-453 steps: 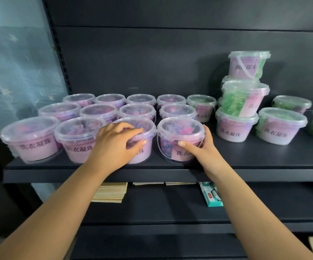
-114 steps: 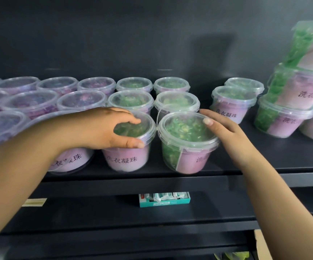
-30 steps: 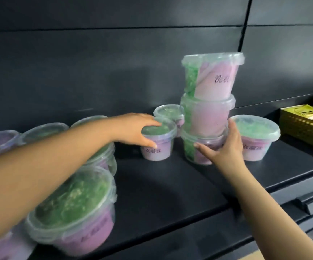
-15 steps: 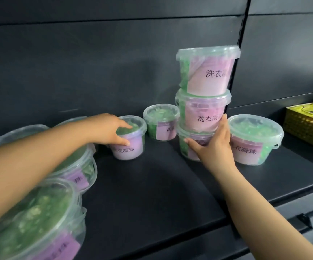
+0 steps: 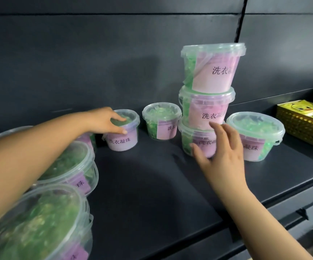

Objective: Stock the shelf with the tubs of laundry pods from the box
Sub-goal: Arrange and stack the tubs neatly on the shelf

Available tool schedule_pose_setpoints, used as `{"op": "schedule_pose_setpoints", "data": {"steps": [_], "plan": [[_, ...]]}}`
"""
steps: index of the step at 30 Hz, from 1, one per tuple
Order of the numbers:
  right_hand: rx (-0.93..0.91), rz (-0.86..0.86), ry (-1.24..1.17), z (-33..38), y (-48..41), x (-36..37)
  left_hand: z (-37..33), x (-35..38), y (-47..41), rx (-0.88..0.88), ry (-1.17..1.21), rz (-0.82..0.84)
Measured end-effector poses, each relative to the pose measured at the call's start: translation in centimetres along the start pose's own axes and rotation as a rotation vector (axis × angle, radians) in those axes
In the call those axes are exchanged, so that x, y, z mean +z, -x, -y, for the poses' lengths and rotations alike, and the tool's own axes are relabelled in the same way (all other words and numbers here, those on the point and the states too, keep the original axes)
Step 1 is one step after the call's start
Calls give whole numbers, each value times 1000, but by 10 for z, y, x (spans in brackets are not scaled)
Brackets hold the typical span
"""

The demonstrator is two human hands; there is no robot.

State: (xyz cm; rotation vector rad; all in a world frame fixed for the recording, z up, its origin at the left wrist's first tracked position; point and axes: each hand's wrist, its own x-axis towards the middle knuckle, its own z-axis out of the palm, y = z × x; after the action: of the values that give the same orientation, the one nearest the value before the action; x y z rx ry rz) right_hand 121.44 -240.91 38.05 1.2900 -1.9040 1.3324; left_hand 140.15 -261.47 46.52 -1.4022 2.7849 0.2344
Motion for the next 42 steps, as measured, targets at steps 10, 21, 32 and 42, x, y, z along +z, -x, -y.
{"op": "schedule_pose_setpoints", "data": {"steps": [10, 21, 32, 42], "plan": [[-55, 911, 353, 68, -74, 83, 15, 0, 5, 63, -19, -10], [-284, 729, 454, 65, -79, 81, 32, 7, 5, 130, 89, -62], [-270, 738, 71, 37, -67, 47, 34, 7, 5, 157, 106, -85], [-422, 572, -270, 50, -12, 21, 27, 10, 9, 144, 52, -111]]}}
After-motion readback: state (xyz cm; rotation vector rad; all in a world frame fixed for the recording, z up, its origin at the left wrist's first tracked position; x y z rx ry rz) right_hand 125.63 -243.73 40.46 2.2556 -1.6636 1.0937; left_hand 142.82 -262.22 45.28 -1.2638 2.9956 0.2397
